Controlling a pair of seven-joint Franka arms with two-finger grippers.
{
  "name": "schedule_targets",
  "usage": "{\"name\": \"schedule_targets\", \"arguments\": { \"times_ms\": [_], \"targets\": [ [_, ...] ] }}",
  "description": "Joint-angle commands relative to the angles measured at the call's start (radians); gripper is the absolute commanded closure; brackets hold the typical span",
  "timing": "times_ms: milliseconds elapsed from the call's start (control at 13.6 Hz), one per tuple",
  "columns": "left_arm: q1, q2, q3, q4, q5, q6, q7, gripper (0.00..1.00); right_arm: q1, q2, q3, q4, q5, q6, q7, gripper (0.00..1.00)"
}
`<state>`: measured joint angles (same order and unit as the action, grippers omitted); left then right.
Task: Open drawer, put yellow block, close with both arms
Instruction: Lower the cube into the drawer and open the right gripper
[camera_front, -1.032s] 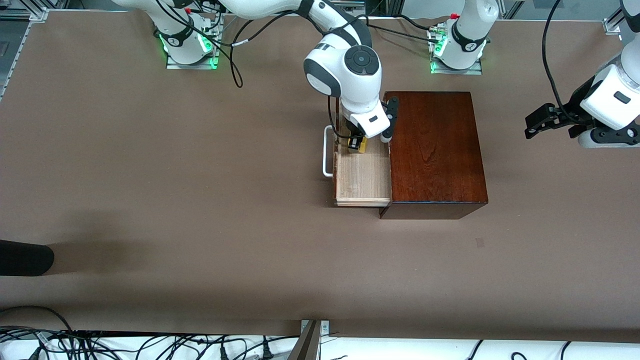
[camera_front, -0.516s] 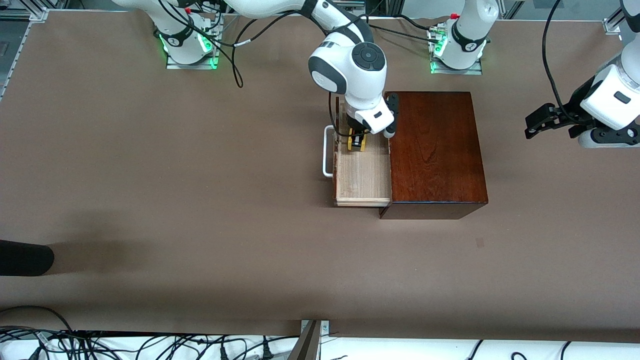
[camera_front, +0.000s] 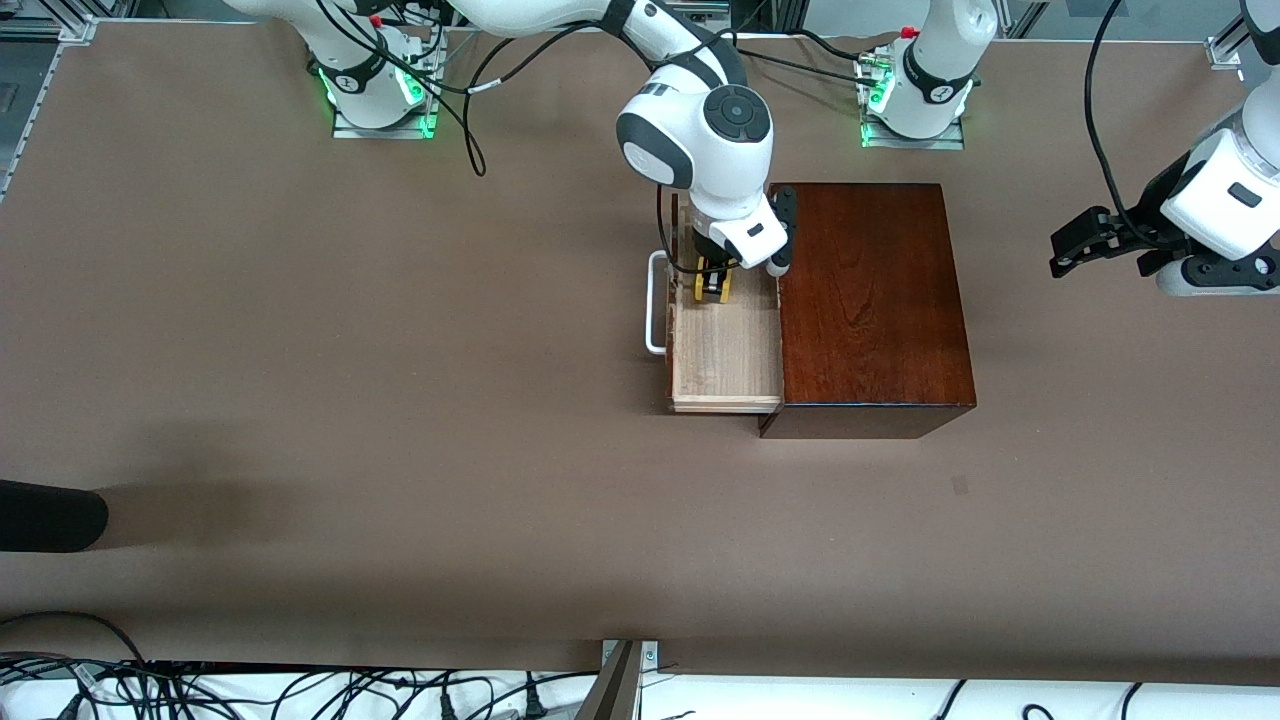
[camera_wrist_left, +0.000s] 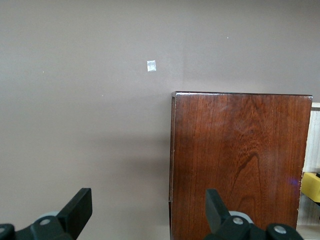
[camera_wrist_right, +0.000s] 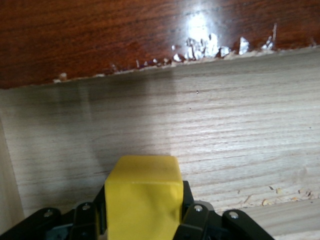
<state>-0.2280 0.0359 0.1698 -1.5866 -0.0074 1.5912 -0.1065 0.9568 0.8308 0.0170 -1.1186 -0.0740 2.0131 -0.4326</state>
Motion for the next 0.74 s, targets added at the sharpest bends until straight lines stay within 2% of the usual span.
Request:
{"name": "schedule_targets", "arguments": {
  "times_ms": [0,147,221,295,442,663],
  "targets": [
    [0.007,0.016,-0.006,0.034,0.018,-0.014,0.015,0.0,0.007,0.005,-0.003,-0.007,-0.017,-0.007,-0.009,0.64],
    [0.009,0.016,-0.006,0.034,0.018,-0.013,0.015,0.0,0.007,0.007,-0.003,-0.007,-0.02,-0.007,-0.006,0.63],
    [0.007,0.016,-0.006,0.034,0.018,-0.013,0.015,0.0,0.007,0.005,-0.003,-0.007,-0.017,-0.01,0.001,0.38],
    [0.007,0.016,-0.006,0.034,0.018,-0.013,0.015,0.0,0.007,0.004,-0.003,-0.006,-0.012,-0.011,0.005,0.0],
    [0.007,0.016,-0.006,0.034,0.018,-0.013,0.016,0.0,0.007,0.002,-0.003,0.002,-0.01,-0.02,0.005,0.0],
    [0.009,0.016,-0.006,0.034,0.018,-0.013,0.015,0.0,0.014,0.002,-0.003,0.061,-0.01,-0.105,0.005,0.0]
  ]
}}
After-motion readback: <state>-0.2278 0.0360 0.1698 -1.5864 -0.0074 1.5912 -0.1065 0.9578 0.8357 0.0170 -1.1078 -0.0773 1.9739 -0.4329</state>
